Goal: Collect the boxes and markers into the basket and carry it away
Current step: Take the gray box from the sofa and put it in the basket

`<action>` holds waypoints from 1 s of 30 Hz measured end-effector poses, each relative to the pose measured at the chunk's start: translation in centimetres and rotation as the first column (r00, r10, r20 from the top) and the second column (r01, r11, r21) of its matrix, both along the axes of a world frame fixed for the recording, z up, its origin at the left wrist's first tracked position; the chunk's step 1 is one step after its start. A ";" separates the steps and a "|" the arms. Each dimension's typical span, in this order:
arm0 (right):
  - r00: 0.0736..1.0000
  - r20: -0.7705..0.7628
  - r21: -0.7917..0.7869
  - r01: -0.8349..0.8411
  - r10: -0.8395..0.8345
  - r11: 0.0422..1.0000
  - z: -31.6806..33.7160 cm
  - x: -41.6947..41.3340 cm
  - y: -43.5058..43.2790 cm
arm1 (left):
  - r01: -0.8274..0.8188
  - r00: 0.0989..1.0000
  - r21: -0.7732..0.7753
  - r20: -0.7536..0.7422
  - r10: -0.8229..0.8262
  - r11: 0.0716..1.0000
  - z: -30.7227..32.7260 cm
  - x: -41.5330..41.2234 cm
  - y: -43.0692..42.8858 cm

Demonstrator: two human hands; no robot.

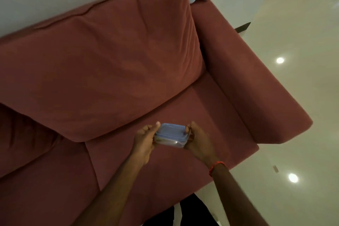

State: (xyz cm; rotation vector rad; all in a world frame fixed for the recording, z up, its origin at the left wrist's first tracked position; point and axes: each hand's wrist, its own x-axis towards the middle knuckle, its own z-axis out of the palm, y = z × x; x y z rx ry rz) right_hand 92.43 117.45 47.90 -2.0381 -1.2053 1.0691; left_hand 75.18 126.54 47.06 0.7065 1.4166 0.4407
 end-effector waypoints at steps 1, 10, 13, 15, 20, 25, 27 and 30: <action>1.000 0.018 0.002 -0.019 0.019 1.000 1.0 -0.3 -0.7 | 0.064 0.998 0.038 -0.018 -0.063 0.997 0.8 -0.3 -0.2; 0.887 -0.383 -0.070 0.250 -0.258 0.966 8.9 -1.7 -5.8 | 0.430 0.903 0.278 -0.156 -0.401 0.859 6.6 -2.7 -3.4; 0.885 -0.357 -0.054 0.300 -0.299 0.952 10.4 -2.0 -7.3 | 0.510 0.860 0.303 -0.186 -0.475 0.805 8.5 -2.7 -4.5; 0.928 -0.243 0.009 0.295 -0.284 0.955 10.9 -2.3 -8.5 | 0.554 0.832 0.313 -0.193 -0.520 0.771 9.3 -2.6 -5.0; 0.917 -0.105 0.039 0.390 -0.385 0.920 11.7 -3.8 -11.6 | 0.676 0.729 0.401 -0.243 -0.640 0.618 10.5 -1.3 -5.9; 0.857 -0.083 0.044 0.513 -0.508 0.858 11.8 -4.9 -15.0 | 0.718 0.676 0.459 -0.284 -0.680 0.522 12.2 0.4 -8.2; 0.835 -0.097 0.050 0.547 -0.541 0.835 12.2 -4.7 -16.7 | 0.762 0.614 0.471 -0.305 -0.728 0.445 12.6 1.4 -9.6; 0.801 -0.126 0.054 0.595 -0.586 0.802 12.8 -4.1 -19.4 | 0.806 0.533 0.489 -0.350 -0.770 0.335 13.1 2.8 -11.7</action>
